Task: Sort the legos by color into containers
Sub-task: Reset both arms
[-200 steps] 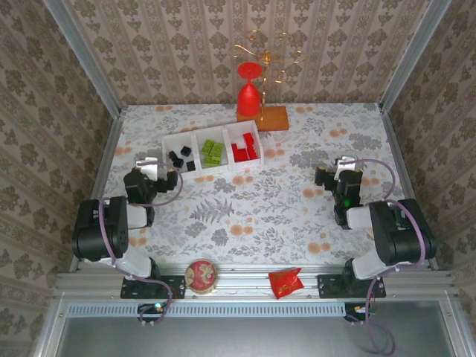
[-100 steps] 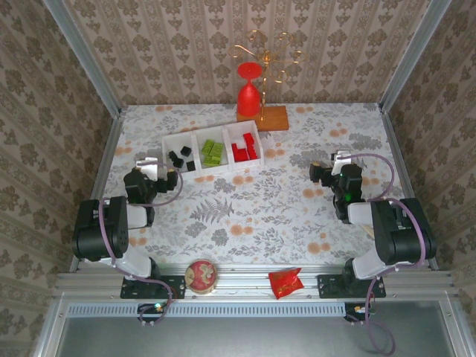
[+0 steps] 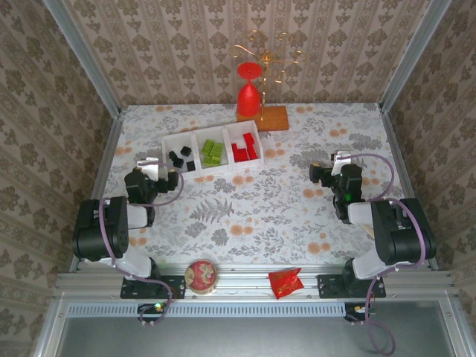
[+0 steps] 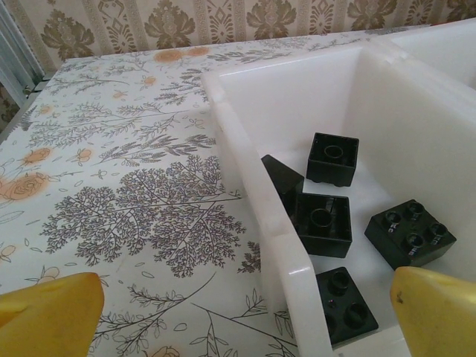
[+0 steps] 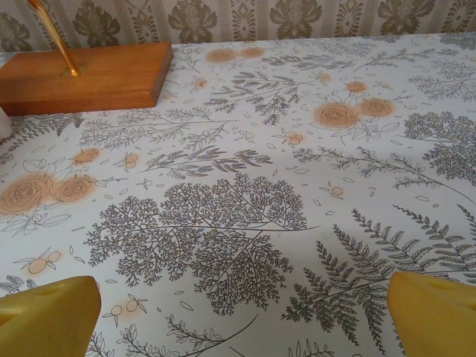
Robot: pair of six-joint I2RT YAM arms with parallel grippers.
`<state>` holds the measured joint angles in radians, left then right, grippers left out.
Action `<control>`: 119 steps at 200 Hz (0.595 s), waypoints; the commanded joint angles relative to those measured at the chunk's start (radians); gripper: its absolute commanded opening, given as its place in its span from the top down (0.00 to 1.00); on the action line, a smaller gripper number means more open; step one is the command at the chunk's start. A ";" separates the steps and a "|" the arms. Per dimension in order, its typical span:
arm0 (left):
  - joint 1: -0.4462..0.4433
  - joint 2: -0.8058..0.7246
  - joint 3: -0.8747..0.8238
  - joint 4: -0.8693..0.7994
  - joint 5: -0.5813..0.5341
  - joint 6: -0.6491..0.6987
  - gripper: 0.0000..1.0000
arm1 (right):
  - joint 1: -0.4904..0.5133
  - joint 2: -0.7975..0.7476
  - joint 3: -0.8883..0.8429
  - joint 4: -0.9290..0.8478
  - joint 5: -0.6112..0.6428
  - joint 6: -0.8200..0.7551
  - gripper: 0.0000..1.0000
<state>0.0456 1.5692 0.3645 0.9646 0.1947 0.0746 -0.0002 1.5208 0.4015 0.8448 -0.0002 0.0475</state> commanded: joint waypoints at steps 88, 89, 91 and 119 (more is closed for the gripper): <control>-0.031 -0.012 0.010 -0.008 -0.026 0.016 0.00 | -0.001 0.006 0.012 -0.006 0.009 -0.012 0.00; -0.032 -0.012 0.010 -0.009 -0.026 0.016 0.00 | -0.001 0.006 0.011 -0.006 0.009 -0.012 0.00; -0.032 -0.013 0.010 -0.009 -0.026 0.015 0.00 | -0.001 0.006 0.012 -0.005 0.009 -0.011 0.00; -0.031 -0.012 0.014 -0.017 -0.036 0.013 0.00 | -0.001 0.006 0.012 -0.004 0.009 -0.012 0.00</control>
<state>0.0193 1.5692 0.3645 0.9646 0.1703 0.0753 -0.0002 1.5208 0.4015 0.8425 -0.0002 0.0475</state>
